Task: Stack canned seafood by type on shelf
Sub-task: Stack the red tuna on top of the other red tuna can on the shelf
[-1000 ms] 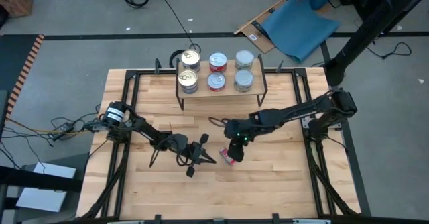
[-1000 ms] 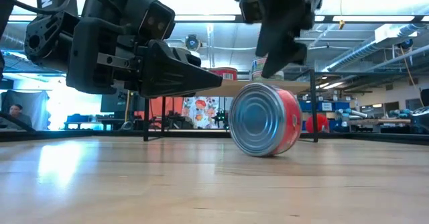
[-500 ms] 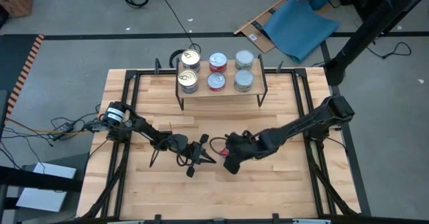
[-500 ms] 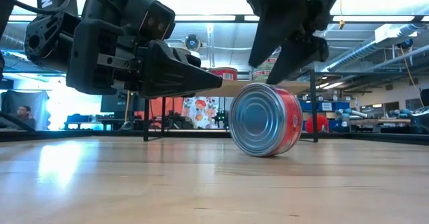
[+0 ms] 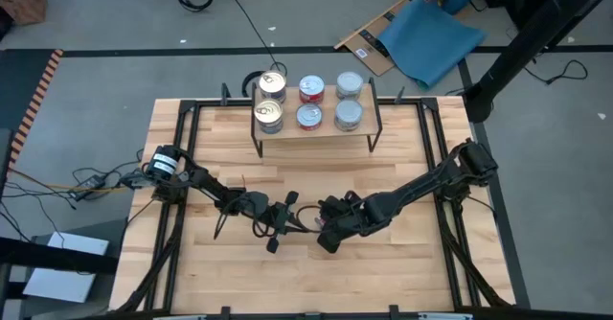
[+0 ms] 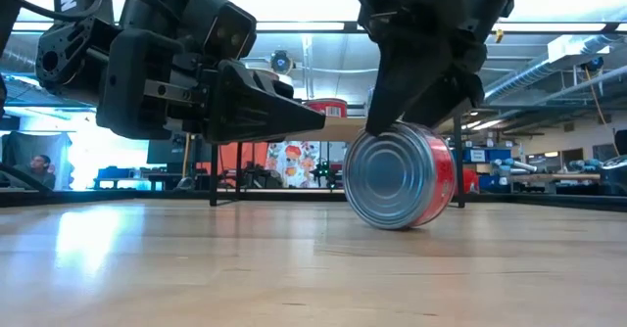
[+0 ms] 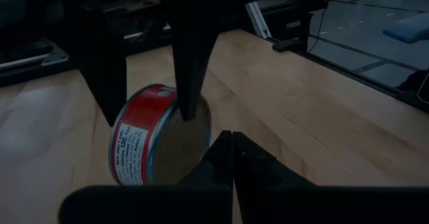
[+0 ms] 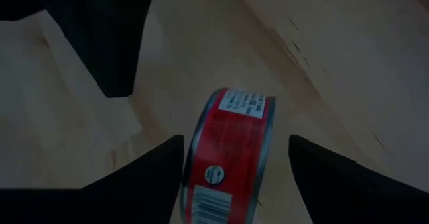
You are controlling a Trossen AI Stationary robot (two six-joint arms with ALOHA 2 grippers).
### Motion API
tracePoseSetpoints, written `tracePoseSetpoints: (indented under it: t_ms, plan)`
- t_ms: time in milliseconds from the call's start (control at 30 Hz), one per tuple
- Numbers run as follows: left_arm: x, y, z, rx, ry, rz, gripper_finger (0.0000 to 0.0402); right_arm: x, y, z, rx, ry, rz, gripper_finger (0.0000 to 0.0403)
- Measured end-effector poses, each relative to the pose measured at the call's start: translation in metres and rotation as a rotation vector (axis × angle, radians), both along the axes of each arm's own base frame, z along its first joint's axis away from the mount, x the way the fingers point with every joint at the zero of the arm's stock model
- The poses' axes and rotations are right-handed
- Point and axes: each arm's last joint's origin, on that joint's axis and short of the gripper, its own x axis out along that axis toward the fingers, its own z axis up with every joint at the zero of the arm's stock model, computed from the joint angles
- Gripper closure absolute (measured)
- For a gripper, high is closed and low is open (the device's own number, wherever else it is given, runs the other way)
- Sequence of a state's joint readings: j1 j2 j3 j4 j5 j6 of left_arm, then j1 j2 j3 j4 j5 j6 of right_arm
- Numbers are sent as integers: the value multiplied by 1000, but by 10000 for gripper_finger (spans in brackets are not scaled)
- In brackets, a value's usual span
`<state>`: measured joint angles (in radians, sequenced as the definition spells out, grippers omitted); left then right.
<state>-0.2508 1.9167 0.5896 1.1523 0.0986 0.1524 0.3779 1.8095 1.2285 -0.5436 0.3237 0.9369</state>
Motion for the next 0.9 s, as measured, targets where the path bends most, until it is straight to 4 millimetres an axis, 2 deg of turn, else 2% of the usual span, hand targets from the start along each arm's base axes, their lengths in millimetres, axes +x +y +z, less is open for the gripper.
tracePoseSetpoints:
  t_ms: [400,633,767,900]
  plan:
    - [0,0,-2,4,15,0,396,-5,0,-1,11,66,60,254]
    - [0,0,-2,4,15,0,396,-8,-1,5,-29,79,169,259]
    - [0,0,-2,4,15,1,396,-6,-4,30,-99,82,224,259]
    - [0,0,-2,4,14,1,396,2,-17,63,-260,116,277,259]
